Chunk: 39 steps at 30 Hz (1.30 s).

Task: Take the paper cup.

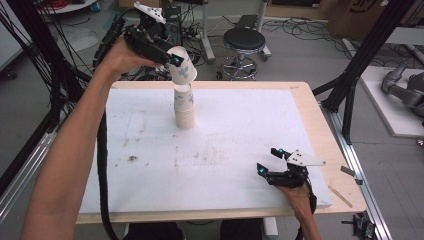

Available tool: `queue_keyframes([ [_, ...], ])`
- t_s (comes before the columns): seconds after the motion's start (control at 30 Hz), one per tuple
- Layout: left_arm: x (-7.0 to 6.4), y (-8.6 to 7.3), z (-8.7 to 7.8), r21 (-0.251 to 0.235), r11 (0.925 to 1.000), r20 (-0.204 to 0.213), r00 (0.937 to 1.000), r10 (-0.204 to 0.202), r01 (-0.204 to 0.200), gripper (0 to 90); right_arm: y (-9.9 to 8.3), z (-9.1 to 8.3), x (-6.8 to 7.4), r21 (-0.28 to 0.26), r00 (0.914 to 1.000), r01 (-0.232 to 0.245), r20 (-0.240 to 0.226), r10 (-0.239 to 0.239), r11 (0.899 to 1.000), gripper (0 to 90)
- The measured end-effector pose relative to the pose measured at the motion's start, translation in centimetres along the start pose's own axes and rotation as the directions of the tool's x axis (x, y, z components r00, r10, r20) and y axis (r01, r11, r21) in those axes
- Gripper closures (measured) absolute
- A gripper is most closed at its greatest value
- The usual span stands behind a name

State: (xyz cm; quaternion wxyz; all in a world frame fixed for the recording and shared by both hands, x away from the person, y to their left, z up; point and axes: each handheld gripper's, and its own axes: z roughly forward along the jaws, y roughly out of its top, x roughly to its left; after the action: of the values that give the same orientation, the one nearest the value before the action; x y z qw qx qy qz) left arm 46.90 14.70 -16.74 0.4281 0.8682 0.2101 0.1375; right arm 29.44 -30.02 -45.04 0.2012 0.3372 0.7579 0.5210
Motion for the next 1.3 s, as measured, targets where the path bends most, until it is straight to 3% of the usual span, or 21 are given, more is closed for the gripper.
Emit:
queue_keyframes([
  [0.13,-1.1,-0.9,-0.9,-0.062,0.9980,0.035,0.9993,0.014,-0.011,36.5,0.0,0.0,0.0,0.002,1.0000,-0.004,0.002,0.004,1.000,17.0],
  [0.2,-1.9,-1.5,-1.4,-0.108,0.9941,0.056,0.9984,0.011,-0.005,36.5,0.0,0.0,0.0,0.008,1.0000,-0.002,-0.001,0.002,1.000,17.0],
  [0.33,-3.8,-3.1,-2.3,-0.173,0.9845,0.101,0.9937,0.048,-0.030,36.5,0.0,0.0,0.0,0.007,1.0000,-0.003,0.000,0.003,1.000,17.0],
  [0.4,-4.7,-3.7,-2.5,-0.179,0.9831,0.113,0.9918,0.059,-0.038,36.5,0.0,0.0,0.1,0.008,1.0000,-0.003,0.001,0.003,1.000,17.0],
  [0.53,-6.4,-5.3,-2.8,-0.229,0.9723,0.132,0.9881,0.079,-0.047,36.5,0.1,0.1,0.0,0.013,1.0000,-0.003,0.002,0.003,1.000,17.0],
  [0.7,-8.0,-7.9,-2.4,-0.263,0.9639,0.156,0.9841,0.085,-0.042,36.5,0.0,0.1,0.1,0.012,1.0000,0.001,0.004,-0.001,1.000,17.0],
  [1.03,-10.0,-13.9,-0.3,-0.348,0.9375,0.173,0.9832,0.060,0.004,36.4,0.0,0.1,0.1,0.010,1.0000,0.004,0.005,-0.004,1.000,17.0],
  [1.3,-11.0,-17.1,0.7,-0.369,0.9294,0.159,0.9862,0.048,0.014,36.4,0.0,0.1,0.1,0.011,1.0000,0.003,0.005,-0.003,1.000,17.0],
])
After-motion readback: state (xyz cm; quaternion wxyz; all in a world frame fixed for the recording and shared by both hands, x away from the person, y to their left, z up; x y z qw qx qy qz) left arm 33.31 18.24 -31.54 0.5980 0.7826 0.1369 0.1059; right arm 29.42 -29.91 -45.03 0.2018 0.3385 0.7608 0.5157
